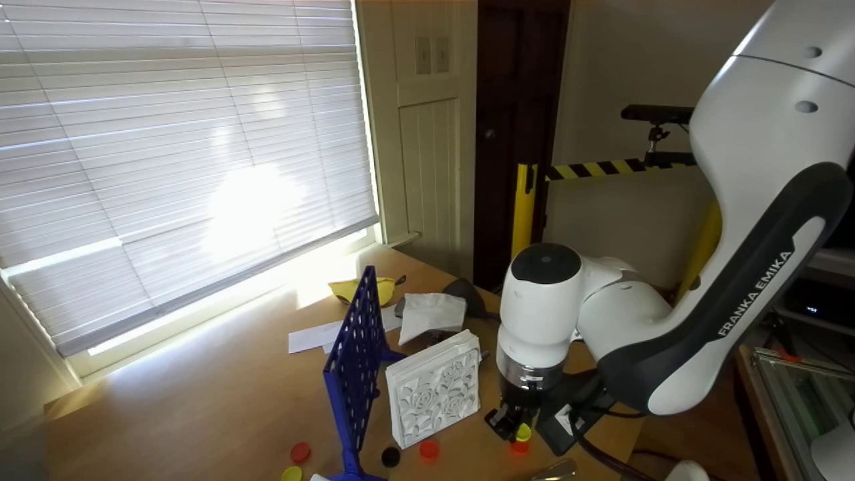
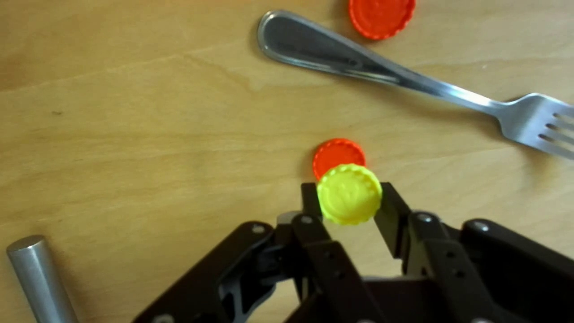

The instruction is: Place one yellow chip in the blue gameboard.

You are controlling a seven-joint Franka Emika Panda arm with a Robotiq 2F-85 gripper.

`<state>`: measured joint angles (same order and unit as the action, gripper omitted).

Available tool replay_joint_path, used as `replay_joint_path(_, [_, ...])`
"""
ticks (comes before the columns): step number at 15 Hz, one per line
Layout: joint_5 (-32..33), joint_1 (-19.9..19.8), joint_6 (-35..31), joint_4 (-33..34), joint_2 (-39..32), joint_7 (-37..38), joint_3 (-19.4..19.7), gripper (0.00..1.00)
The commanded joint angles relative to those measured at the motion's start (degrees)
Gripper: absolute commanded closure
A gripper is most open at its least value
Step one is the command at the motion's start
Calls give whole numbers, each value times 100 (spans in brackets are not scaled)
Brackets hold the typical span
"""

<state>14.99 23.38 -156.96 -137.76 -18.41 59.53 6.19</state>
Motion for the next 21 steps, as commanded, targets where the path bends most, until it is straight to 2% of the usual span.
replay_joint_path(1, [159,-113,-93,-118,276,91,-9,90])
replay_joint_path(3, [498,-27,-564,-208,499,214,194,90])
replay_joint_path(5, [696,-167,-920,-254,686,-213,169,90])
replay_joint_path(7, [448,-339,-1402,-351,857,-746,55,90])
replay_joint_path(9, [-1,-692,-1863,-518,995,-1553,-338,90])
replay_joint_path(11, [-830,-1301,-2237,-707,1120,-2481,-1133,90])
replay_joint_path(12, [-1411,-1677,-2306,-773,1189,-2925,-1684,90])
replay_joint_path(14, [-2332,-2216,-2289,-588,1092,-3439,-2559,90])
replay_joint_path(16, [-3200,-3033,-2139,-338,1123,-4091,-3466,90])
replay_joint_path(17, [-3526,-3338,-2245,-226,1082,-4418,-3752,90])
replay_joint_path(19, [-3925,-4098,-2266,148,910,-5341,-4432,90])
replay_joint_path(21, [-3654,-5007,-2209,477,663,-6199,-5160,90])
